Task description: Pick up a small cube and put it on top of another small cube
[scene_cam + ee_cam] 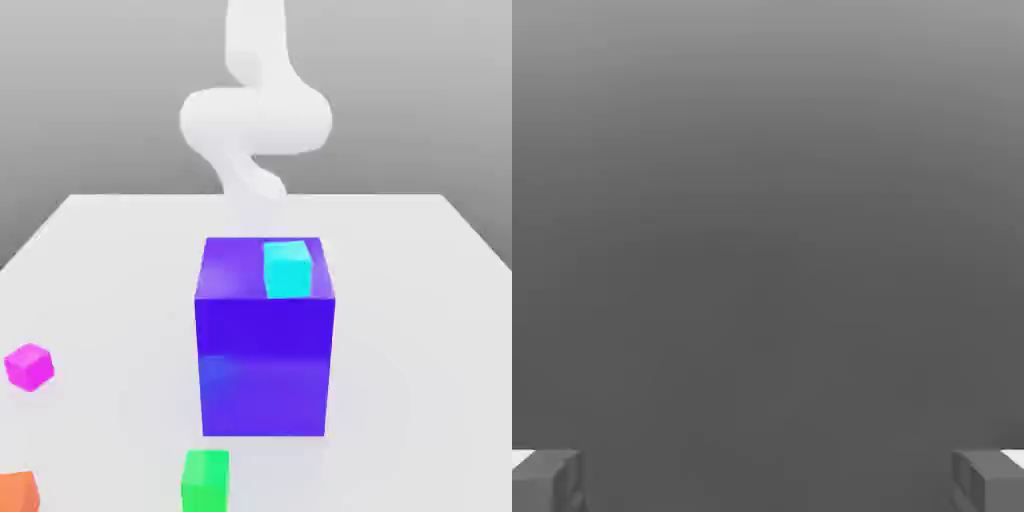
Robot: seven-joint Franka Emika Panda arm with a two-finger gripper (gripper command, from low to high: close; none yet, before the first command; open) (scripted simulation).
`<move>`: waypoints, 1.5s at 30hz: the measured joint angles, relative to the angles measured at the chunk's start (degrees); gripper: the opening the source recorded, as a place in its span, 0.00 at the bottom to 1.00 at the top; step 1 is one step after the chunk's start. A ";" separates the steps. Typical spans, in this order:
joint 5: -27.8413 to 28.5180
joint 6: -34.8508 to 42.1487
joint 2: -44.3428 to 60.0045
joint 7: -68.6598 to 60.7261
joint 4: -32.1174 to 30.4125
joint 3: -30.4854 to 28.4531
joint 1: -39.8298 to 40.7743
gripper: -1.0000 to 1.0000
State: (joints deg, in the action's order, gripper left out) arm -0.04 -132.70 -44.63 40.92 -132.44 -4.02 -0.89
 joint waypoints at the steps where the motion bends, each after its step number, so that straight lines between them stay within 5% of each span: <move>1: -0.14 -0.42 0.58 -2.20 -0.29 -1.62 -0.25 0.50; 31: -4.99 -13.56 27.32 -63.69 -8.81 -46.12 -15.40 0.50; 39: -14.86 -16.63 39.18 -86.12 -10.96 -56.51 -20.83 0.50; 45: -27.00 -17.57 50.07 -106.30 -12.09 -54.89 -16.60 0.50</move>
State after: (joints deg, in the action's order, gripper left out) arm -27.04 -150.28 5.44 -65.37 -144.53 -58.91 -17.49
